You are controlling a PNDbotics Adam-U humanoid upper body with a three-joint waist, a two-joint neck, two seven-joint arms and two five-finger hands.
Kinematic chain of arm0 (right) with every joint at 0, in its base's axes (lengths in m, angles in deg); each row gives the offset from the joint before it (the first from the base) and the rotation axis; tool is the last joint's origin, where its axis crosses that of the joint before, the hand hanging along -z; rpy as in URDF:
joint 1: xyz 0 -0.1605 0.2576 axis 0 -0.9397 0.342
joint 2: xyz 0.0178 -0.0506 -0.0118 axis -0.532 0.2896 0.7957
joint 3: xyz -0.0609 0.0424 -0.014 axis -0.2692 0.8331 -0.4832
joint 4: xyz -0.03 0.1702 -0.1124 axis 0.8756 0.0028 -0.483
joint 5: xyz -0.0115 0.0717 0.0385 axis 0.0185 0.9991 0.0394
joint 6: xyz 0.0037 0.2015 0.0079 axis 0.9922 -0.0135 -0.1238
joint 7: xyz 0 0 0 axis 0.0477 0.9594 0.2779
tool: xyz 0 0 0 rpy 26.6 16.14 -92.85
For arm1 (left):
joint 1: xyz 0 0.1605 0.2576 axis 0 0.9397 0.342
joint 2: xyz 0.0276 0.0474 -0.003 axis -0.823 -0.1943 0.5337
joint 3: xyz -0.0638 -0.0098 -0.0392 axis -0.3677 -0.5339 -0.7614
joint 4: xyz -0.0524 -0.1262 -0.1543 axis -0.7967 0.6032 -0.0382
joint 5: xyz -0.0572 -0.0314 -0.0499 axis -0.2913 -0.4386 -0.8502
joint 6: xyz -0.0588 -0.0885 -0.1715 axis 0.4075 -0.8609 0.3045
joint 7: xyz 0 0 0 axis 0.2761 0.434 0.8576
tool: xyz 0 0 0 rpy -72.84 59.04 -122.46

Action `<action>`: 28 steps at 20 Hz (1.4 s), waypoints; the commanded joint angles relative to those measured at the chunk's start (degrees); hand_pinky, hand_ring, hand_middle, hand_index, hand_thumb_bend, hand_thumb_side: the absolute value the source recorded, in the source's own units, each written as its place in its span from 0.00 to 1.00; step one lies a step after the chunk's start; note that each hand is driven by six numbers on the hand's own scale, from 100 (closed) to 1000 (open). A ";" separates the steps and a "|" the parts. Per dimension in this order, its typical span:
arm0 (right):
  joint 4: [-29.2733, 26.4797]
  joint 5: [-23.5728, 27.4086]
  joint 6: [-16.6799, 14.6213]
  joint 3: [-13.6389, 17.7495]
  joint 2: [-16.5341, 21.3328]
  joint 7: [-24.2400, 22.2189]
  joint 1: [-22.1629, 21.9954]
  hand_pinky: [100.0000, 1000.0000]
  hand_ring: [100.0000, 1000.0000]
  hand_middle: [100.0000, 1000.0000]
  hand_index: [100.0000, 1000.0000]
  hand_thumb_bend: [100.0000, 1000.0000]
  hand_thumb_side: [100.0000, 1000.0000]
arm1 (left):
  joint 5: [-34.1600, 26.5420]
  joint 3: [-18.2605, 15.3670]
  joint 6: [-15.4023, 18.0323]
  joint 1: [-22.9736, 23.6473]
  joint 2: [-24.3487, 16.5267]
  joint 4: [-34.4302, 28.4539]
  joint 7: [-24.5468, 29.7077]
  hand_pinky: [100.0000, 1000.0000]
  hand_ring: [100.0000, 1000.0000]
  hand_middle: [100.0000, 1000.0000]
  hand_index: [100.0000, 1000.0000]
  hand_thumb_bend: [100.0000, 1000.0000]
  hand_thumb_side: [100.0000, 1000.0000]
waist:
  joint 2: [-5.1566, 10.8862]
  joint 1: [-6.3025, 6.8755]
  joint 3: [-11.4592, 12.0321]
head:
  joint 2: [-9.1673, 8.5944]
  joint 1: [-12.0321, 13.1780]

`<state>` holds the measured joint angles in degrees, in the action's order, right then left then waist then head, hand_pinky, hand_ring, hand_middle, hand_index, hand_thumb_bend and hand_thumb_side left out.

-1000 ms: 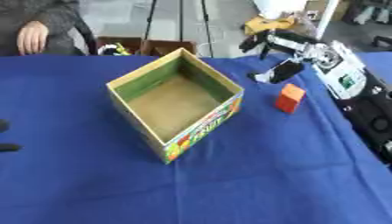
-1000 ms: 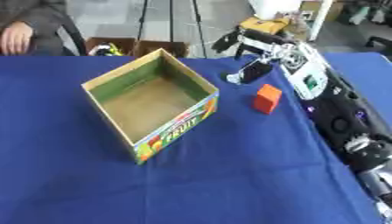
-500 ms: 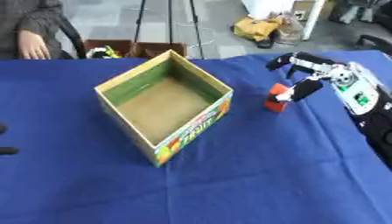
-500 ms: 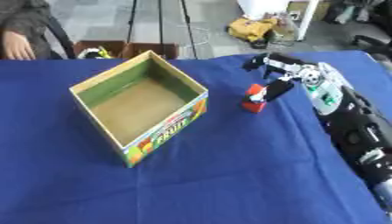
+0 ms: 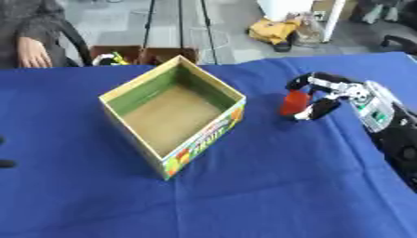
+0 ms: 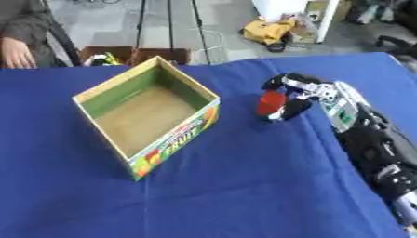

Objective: Pick up objects on the table and place them in the box.

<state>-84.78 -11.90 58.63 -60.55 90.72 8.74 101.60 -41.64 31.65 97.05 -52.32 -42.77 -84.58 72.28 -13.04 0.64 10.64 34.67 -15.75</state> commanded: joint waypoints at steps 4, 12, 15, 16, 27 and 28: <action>0.66 -1.37 0.73 0.76 0.49 4.05 0.58 0.17 0.49 0.39 0.57 0.17 0.10 | 0.07 -0.38 -0.04 -0.55 -0.80 -0.76 -0.14 0.54 0.81 0.66 0.73 0.74 0.79 | 1.12 0.15 0.05 | -0.56 -0.32; -7.29 3.87 -0.20 -0.15 0.96 9.51 1.83 0.00 0.29 0.27 0.47 0.07 0.05 | 0.14 -0.39 -0.01 -0.41 -0.77 -0.76 -0.20 0.54 0.81 0.66 0.73 0.74 0.79 | 1.55 -0.11 -0.06 | -0.49 -0.37; -12.75 6.82 -0.62 -1.34 0.69 9.04 3.48 0.00 0.27 0.27 0.47 0.07 0.05 | 0.18 -0.31 -0.03 -0.35 -0.78 -0.74 -0.16 0.54 0.81 0.66 0.73 0.74 0.79 | 1.77 -0.29 0.26 | -0.44 -0.57; -14.27 7.50 -0.81 -1.92 0.31 8.57 4.33 0.00 0.27 0.27 0.47 0.07 0.05 | 0.18 -0.25 -0.03 -0.39 -0.76 -0.76 -0.11 0.54 0.81 0.66 0.73 0.74 0.79 | 1.83 -0.35 0.53 | -0.45 -0.66; -7.53 2.19 -2.06 -4.91 -7.44 2.73 9.51 0.03 0.31 0.29 0.49 0.06 0.06 | -0.03 1.61 -0.35 -3.39 1.26 -1.52 1.64 0.54 0.81 0.66 0.73 0.75 0.79 | 1.05 -0.75 10.32 | -2.34 -5.52; -6.44 1.53 -2.27 -4.93 -8.12 2.60 9.51 0.04 0.31 0.30 0.50 0.06 0.07 | -0.10 1.63 -0.40 -3.41 1.33 -1.55 1.68 0.54 0.81 0.66 0.73 0.75 0.79 | 0.94 -0.65 10.72 | -2.39 -5.81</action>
<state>-91.95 -9.31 56.63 -65.78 82.21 11.64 109.80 -41.71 33.09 96.62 -54.80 -41.17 -84.79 73.61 -13.07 -0.26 21.48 33.08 -20.97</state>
